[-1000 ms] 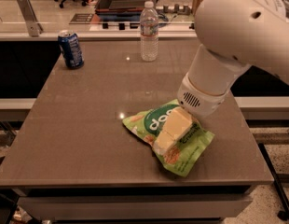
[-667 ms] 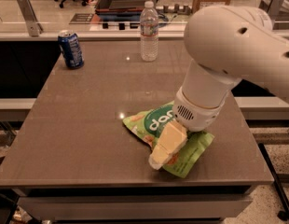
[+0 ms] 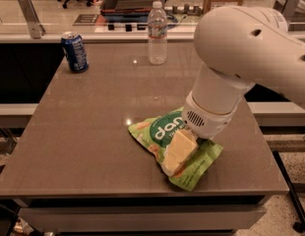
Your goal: Move green rice chip bag near pepsi can
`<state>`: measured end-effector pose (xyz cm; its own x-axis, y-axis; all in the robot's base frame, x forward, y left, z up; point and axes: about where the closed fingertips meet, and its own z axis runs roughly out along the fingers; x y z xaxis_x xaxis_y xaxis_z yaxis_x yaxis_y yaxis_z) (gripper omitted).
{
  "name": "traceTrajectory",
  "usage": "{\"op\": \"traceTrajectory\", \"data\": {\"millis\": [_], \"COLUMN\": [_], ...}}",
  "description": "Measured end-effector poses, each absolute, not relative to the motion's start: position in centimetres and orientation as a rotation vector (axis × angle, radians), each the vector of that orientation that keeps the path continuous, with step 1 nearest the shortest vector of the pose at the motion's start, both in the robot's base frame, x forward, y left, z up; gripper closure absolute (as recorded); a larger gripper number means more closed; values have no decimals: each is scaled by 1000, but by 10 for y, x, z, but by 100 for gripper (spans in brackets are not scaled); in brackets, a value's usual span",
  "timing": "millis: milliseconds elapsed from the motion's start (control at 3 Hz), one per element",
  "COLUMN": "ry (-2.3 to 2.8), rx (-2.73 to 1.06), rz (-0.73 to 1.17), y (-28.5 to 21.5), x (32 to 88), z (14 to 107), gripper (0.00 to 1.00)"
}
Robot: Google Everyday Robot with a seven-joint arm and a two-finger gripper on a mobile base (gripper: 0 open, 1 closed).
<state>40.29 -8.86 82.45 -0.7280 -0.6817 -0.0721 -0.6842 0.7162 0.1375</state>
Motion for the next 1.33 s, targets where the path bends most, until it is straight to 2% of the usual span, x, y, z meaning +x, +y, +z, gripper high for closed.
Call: {"op": "traceTrajectory", "data": {"millis": [667, 1000, 1333], "ry": [2892, 2892, 2851], "rx": [-1153, -1153, -1184], "rz": [241, 241, 251], "y": [-88, -88, -83], "x": [403, 403, 413], "z": [826, 826, 833], "gripper": [87, 100, 100]}}
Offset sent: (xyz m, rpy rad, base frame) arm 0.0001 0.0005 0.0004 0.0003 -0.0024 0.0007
